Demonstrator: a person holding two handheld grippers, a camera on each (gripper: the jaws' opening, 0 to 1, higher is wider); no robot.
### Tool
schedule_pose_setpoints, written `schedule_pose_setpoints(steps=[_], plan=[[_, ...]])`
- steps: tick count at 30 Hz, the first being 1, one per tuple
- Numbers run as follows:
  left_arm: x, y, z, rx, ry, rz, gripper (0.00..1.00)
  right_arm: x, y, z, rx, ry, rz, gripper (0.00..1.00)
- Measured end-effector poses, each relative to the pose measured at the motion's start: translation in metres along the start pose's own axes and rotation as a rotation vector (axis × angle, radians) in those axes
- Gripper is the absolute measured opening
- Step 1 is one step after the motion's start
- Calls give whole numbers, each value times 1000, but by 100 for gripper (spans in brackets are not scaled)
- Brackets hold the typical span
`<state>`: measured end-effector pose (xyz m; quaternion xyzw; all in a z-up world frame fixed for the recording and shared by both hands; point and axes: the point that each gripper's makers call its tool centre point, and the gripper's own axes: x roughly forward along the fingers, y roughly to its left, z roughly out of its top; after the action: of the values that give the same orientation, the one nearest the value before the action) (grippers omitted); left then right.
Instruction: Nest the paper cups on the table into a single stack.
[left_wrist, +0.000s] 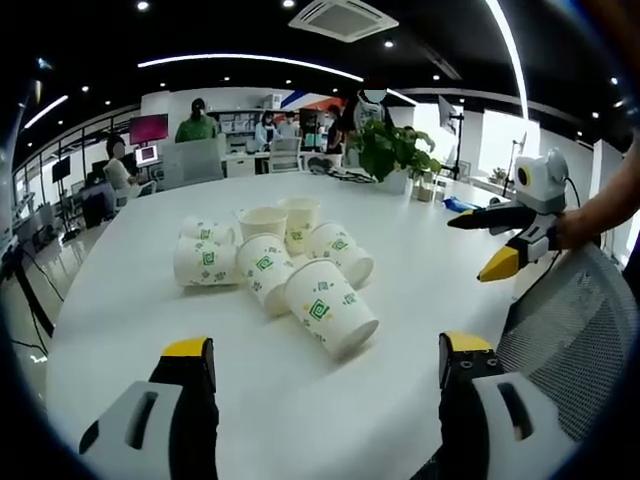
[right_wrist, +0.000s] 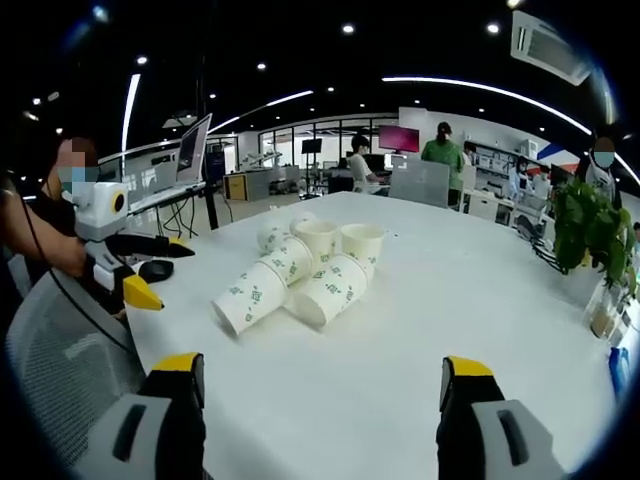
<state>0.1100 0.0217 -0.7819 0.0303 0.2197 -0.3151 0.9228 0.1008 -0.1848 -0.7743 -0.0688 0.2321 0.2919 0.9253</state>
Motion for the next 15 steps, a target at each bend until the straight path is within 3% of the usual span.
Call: schedule_pose_setpoints(steps=[15], plan=[[1,-1,-1,4,11,1,90,1,-1,-2,9,0,8,98]])
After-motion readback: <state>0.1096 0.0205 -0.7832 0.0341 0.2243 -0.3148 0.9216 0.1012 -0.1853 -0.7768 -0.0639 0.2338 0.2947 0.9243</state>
